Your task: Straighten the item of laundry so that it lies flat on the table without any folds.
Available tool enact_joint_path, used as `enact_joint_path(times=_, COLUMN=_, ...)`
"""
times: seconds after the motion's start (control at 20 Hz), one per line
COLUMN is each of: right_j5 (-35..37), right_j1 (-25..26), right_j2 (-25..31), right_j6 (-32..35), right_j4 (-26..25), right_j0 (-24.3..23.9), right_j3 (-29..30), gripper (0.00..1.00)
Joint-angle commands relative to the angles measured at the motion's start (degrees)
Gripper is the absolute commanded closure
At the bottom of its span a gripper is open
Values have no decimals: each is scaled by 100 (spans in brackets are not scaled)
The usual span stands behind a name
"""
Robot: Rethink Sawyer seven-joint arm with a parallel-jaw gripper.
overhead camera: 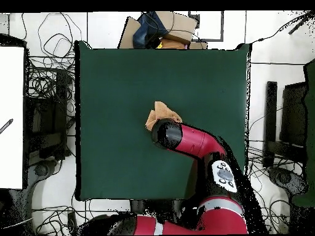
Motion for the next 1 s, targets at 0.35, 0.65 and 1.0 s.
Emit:
enact_joint_path(times=0.35, right_j5=-179, right_j1=-139, right_j2=280, right_j6=1095, right_j4=139, right_j0=215, right_j3=-3, gripper=100)
enact_joint_path(times=0.65, right_j5=-194, right_j1=-203, right_j2=226, right_j6=1153, right_j4=156, right_j0=274, right_j3=64, gripper=100)
enact_joint_path(times=1.0, right_j5=-392, right_j1=-122, right_j2=305, right_j6=1243, right_j4=217, right_j0=180, right_j3=148, gripper=100)
